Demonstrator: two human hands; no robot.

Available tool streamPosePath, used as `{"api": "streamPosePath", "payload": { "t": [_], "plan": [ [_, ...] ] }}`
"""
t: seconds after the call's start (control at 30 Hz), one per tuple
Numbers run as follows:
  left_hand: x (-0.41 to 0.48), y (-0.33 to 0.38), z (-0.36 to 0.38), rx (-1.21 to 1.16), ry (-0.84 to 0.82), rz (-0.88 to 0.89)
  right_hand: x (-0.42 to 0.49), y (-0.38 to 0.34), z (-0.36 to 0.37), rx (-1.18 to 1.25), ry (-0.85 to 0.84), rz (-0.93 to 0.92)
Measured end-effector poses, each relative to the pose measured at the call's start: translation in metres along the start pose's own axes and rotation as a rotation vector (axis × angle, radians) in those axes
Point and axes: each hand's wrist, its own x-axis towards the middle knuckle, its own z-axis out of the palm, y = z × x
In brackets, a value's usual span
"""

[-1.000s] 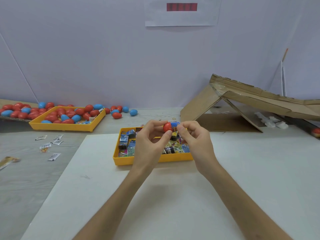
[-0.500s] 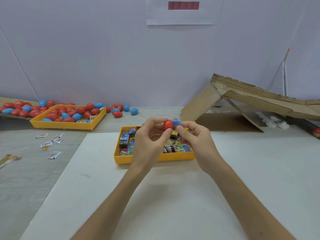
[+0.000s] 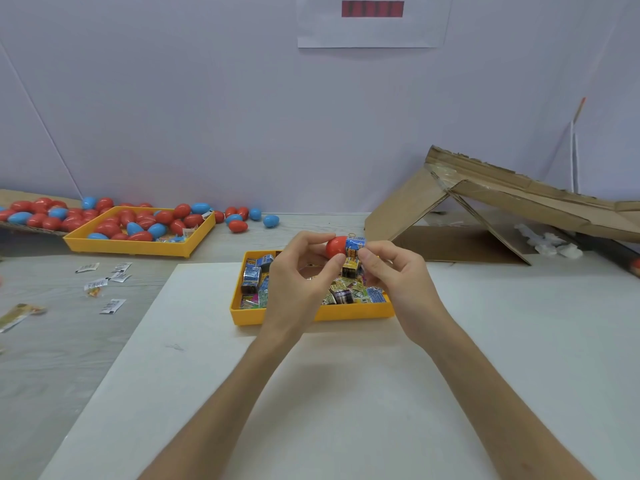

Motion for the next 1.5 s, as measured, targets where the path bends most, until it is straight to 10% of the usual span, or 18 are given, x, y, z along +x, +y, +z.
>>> {"api": "streamPosePath", "payload": {
  "t": [1.5],
  "plan": [
    [-0.0012,-0.0052,0.0011,0.08,0.031,0.008,0.0026,0.007,-0.001,0.064,0.018,0.096]
  ]
}}
